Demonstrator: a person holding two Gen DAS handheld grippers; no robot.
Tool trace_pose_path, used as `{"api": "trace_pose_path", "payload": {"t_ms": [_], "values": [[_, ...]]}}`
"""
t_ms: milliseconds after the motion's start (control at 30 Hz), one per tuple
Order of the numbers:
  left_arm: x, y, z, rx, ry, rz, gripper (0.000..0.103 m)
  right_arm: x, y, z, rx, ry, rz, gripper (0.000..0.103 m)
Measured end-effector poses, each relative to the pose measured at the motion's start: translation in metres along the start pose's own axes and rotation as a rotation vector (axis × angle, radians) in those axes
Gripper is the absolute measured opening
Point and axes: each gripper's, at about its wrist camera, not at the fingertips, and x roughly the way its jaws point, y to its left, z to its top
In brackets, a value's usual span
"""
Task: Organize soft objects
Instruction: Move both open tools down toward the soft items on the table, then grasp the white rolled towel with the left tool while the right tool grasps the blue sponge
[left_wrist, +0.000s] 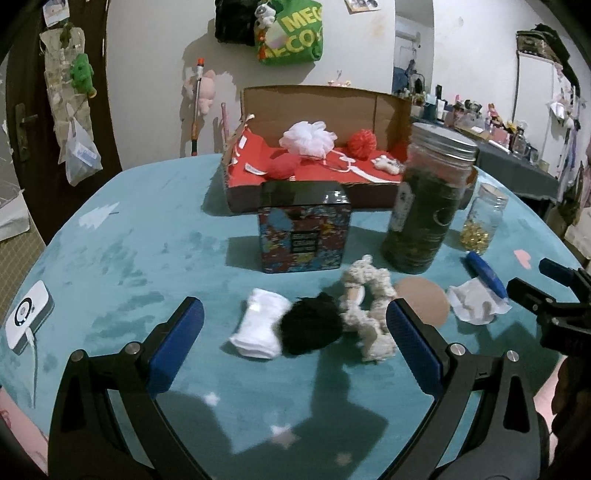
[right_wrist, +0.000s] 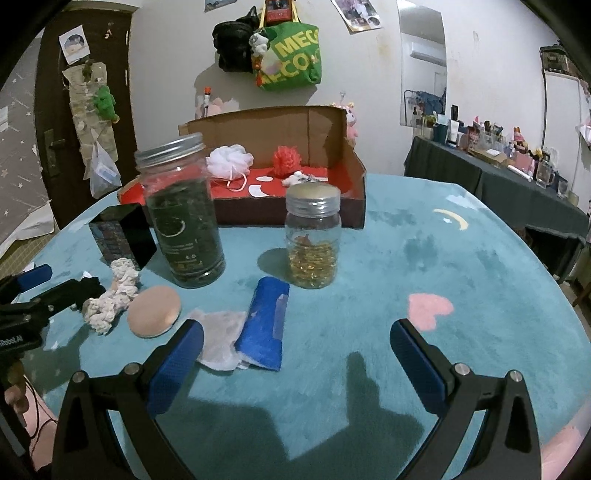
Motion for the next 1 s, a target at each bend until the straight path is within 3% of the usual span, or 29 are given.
{"api": "trace_pose_path", "payload": {"t_ms": [300,733,1000], "values": [[0.007,0.023,0.005,0.01,0.047,-0.002,0.101,0.014,-0.005,0.006,0.011,0.033,-0.01,0.103],[0.023,0.045,-0.003,0.141,0.175,-0.01,0.101,0.029,-0.009,0.009,-0.003,0.09,-0.013,0.103],[0.041,0.045,0.0,0.155,0.188,0.017,0.098,0.038,-0.006,0.01,-0.017,0.124,-0.011,0.09]]}}
